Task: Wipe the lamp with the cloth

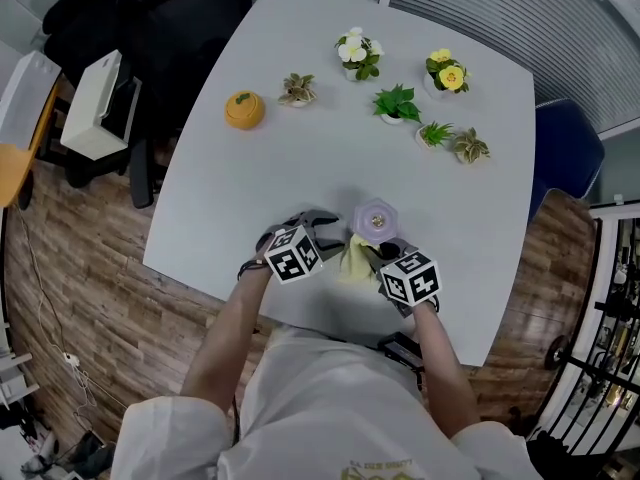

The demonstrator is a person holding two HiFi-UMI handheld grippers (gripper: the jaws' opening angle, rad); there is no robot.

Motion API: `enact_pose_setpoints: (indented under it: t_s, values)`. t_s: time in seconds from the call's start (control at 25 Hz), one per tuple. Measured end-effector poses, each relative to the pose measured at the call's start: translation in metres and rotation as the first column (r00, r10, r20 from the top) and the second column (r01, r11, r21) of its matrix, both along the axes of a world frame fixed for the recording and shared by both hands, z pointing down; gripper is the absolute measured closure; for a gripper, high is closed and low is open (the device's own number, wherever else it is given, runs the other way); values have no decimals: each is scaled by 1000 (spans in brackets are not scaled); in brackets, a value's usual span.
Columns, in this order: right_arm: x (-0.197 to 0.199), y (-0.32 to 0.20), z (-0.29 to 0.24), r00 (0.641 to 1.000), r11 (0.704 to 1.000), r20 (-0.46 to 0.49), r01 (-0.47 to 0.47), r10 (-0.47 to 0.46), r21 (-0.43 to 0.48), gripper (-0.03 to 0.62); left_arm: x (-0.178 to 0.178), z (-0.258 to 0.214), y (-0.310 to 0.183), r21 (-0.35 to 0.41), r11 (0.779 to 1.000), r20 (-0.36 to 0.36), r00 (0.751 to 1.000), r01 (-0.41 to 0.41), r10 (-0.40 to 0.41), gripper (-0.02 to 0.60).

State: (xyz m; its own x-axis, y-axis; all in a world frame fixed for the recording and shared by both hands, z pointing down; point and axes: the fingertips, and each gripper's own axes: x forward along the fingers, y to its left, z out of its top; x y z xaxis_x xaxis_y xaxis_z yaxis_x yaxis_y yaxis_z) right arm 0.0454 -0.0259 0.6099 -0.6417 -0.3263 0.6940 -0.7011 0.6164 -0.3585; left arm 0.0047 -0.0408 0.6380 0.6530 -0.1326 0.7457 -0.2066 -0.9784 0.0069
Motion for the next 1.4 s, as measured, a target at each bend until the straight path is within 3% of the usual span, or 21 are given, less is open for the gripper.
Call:
enact_pose_setpoints:
  t_s: [0.36,0.68,0.76,0.88,1.0,1.12,1.28,1.4]
  values:
    - [32,-14,-5,996,996,-35,-80,81,31,568,0,0,0,-1,1000,3,1000,15,-15,360]
    - [33,-30,-2,993,994,-61,-98,102,55,568,1,-2,-1,26,999,-8,1000,26,-26,360]
    - [36,-35,-2,991,991,-67,-115,119,65,568,-1,-2,-3,25,998,-13,998,57,-57,368]
    - [45,-39,-9,983,982,-53,-170,174,76,568,-6,-6,-11,-6,985,-54,984,171,-171,432]
    - [59,-38,-21,972,968,-22,-232,235,91,568,-11,-25,-19,-42,954,-133,945,296,-299,472]
    - [74,-33,-39,951,944,29,-310,308,111,568,-18,-53,-27,-71,912,-222,886,403,-408,526]
    - [90,-27,-71,909,895,100,-416,404,159,568,-30,-91,-34,-159,840,-326,776,518,-540,573]
    - [94,-24,-104,875,850,170,-482,454,213,568,-34,-127,-33,-257,800,-425,680,542,-597,578]
